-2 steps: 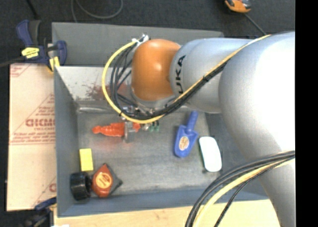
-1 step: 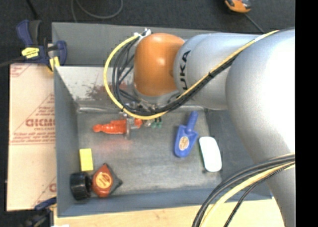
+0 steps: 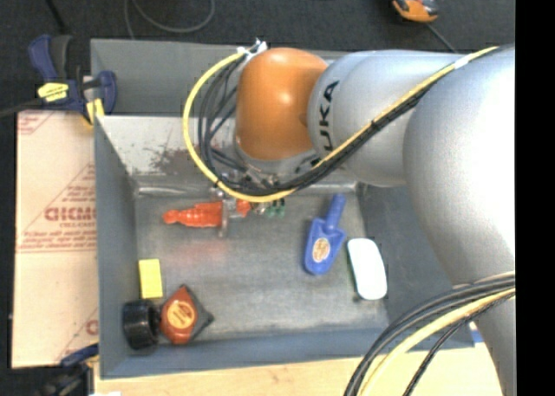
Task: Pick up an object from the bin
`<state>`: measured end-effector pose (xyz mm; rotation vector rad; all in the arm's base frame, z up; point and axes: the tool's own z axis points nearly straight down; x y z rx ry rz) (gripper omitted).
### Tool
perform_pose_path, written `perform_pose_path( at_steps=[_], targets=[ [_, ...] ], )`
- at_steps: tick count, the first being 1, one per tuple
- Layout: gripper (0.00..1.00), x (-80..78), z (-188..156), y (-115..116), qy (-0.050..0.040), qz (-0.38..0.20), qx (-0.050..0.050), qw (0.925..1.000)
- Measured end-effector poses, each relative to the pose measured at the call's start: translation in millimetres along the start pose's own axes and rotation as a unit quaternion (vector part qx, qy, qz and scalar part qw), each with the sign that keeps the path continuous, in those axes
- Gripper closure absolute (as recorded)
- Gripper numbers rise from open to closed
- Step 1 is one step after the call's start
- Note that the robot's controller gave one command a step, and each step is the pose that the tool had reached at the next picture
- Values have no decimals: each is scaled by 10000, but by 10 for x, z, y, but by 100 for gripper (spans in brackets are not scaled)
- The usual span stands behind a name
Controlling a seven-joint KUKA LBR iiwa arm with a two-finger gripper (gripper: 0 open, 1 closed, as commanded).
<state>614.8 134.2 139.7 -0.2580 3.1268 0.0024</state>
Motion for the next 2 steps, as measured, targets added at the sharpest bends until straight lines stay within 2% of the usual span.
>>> perform_pose_path(
  at_steps=[2],
  targets=[
    [100,-2,-204,-2,5,3,3,10000]
  ],
)
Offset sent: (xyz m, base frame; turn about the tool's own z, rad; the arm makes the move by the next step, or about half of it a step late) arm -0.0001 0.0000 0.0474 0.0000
